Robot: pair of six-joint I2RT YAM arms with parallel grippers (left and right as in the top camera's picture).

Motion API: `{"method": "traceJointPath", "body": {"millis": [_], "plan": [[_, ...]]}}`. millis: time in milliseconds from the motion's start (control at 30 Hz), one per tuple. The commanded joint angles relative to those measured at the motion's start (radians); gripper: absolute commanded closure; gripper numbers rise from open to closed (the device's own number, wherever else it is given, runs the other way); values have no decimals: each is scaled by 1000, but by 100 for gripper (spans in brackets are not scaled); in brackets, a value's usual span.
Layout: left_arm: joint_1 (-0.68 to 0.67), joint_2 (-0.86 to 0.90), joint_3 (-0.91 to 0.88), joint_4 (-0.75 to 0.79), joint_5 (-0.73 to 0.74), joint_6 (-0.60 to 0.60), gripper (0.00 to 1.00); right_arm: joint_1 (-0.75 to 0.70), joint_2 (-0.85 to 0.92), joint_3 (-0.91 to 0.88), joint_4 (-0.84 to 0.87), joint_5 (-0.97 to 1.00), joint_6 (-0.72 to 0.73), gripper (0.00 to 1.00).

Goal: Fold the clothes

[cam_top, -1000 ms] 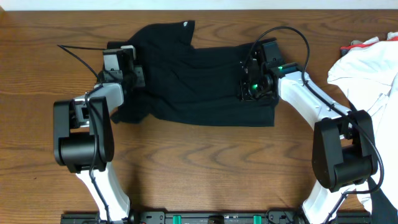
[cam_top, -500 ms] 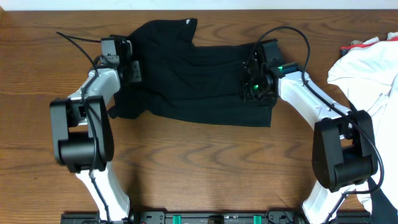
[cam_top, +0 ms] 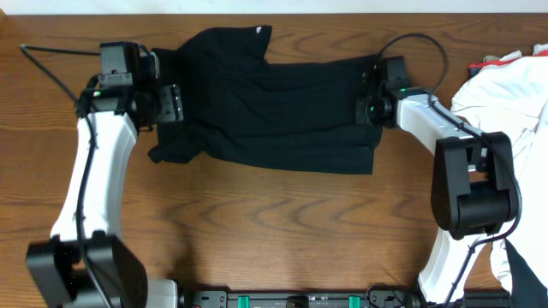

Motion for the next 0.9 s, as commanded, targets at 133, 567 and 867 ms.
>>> {"method": "traceJointPath", "body": {"millis": [133, 567, 867], "plan": [[2, -103, 13, -153, 1, -5, 22, -80, 111, -13, 52, 94, 7, 90], [2, -118, 6, -362, 2, -9, 22, -157, 64, 51, 5, -283, -90, 57], [2, -84, -132, -191, 27, -9, 22, -160, -185, 53, -190, -379, -90, 46]]}}
